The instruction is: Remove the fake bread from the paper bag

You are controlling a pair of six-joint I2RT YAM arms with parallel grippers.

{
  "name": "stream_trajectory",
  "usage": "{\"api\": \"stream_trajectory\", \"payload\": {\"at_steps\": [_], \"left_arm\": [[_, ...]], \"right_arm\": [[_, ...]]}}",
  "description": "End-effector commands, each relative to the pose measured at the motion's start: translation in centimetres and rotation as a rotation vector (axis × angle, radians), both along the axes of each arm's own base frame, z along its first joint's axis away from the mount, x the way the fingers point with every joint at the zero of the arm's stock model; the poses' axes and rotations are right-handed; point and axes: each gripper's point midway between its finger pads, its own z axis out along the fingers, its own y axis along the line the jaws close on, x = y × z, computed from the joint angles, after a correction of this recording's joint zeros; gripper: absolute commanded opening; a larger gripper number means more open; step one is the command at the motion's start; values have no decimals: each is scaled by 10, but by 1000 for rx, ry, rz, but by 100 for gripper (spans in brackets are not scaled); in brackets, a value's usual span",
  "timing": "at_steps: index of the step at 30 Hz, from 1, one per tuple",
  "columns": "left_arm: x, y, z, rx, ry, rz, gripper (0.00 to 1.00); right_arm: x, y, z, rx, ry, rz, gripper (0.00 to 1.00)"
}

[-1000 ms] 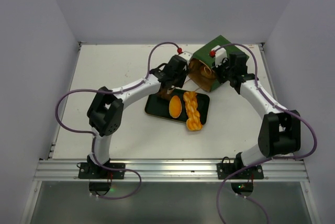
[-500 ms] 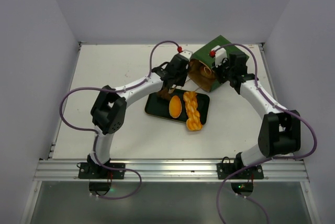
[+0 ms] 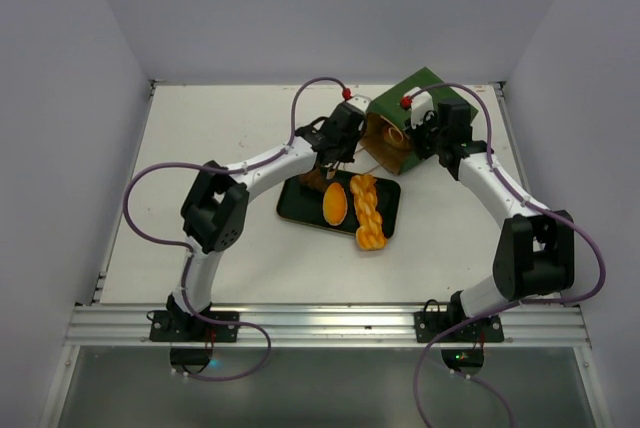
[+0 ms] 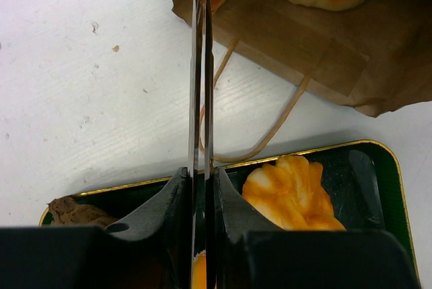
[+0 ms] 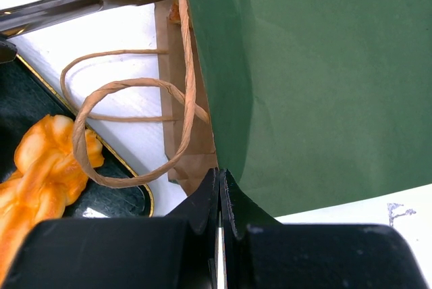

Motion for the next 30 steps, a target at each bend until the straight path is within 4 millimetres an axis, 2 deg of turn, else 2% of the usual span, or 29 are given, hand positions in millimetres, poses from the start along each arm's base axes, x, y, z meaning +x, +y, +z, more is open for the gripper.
{"api": "stream_trajectory", "payload": {"at_steps": [1,7,12,16,23,30], "left_arm": [[11,-5,33,-51,-69,30,0],[3,-12,56,-112,-71,-18,0],[-9,-19,64,-158,-37,-56,0],[-16,-16,72,-182,-33,-55,0],[-28,-13,78,-209,-10,-62,0],[-44,-6,75,-219,21,-75,0]], "right_arm": [[5,3,17,34,-56,6,0],[7,0,17,33,-62,-18,0],[9,-3,17,33,-63,-40,0],[10,-5,16,31,-64,-55,0],[16,-18,19,26,-82,-138,0],[21,-27,19,30,-91,-204,0]]}}
